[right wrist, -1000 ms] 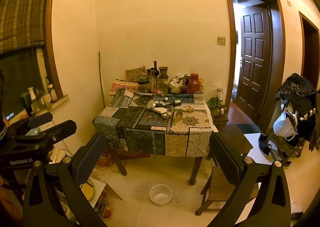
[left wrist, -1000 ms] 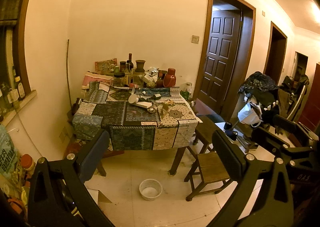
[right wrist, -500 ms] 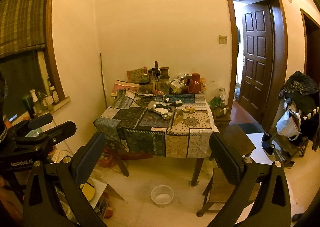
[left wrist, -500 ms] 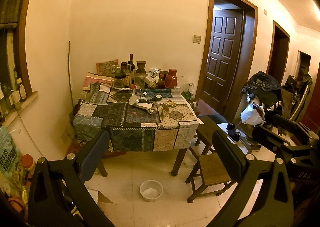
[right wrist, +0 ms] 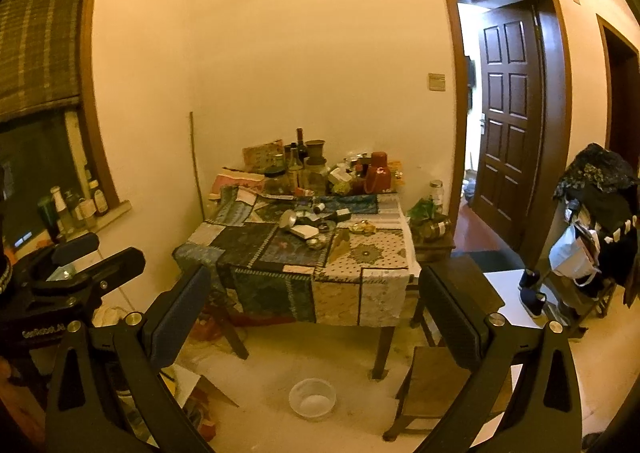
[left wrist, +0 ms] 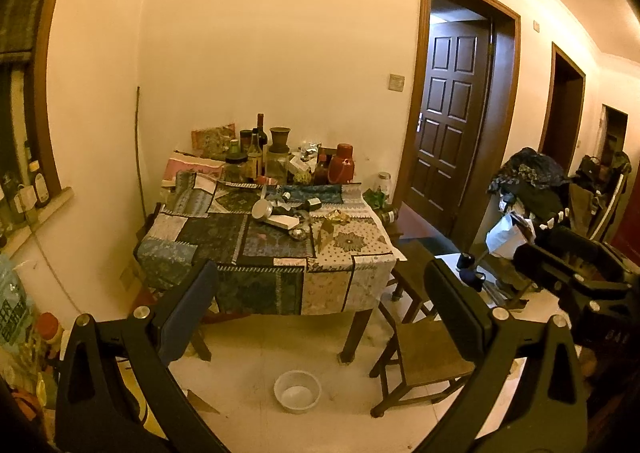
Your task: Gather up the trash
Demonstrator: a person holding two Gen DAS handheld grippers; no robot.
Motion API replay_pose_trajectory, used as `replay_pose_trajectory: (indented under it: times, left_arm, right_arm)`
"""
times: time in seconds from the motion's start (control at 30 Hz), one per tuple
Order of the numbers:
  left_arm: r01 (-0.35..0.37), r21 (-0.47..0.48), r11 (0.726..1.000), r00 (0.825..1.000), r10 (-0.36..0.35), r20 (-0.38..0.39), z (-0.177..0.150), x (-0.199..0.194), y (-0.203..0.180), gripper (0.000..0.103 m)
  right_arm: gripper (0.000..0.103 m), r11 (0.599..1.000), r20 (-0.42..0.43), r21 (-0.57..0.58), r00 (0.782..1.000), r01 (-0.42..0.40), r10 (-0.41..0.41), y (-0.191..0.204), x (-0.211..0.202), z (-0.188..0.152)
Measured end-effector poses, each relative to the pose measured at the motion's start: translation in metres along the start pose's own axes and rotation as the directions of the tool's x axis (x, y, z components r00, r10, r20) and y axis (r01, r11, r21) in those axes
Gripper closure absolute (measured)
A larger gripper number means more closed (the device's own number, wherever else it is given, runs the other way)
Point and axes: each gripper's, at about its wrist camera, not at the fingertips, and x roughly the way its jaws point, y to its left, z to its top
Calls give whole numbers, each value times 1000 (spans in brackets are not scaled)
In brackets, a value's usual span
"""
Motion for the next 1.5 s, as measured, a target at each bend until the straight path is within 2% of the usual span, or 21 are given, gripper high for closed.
replay_pose_trajectory:
  times: [0.3,0.5,0.73,0.87,1.07,1.13,1.27,1.37,1.4,1.5]
  left_arm:
    - [-23,-10,1000,1000,23,-2,25,49,4,0]
    - [-15,-17,1000,1000,15,5,46,101,37,0]
    - [-49,12,999,999,49,-5,80,179,82,0]
    - [-15,34,999,999,16,-45,99,230,107,3]
    - [38,64,997,995,-31,-99,106,297,128,8]
    - [68,66,995,989,-59,-134,103,323,133,8]
    - [76,48,996,972,-63,-225,93,375,138,8]
    - [72,10,997,951,-66,-303,78,411,141,8]
    - [62,-3,998,938,-60,-341,70,426,141,8]
    - [30,-19,999,918,-35,-395,55,456,141,8]
  right_arm:
    - [0,997,-26,60,998,54,-52,-30,40,19]
    - [0,991,-47,93,995,96,-92,-34,81,28]
    - [0,984,-94,121,988,131,-120,-19,150,47]
    - [0,976,-149,141,978,168,-147,-12,195,57]
    - [0,956,-245,184,953,227,-179,-10,258,55]
    - [0,951,-278,198,944,236,-176,-12,277,50]
    - [0,941,-370,236,918,243,-145,-20,321,36]
    - [2,930,-430,277,897,243,-106,-29,355,26]
    - [3,925,-450,292,889,242,-91,-35,366,23]
    - [7,918,-498,319,866,237,-51,-46,401,16]
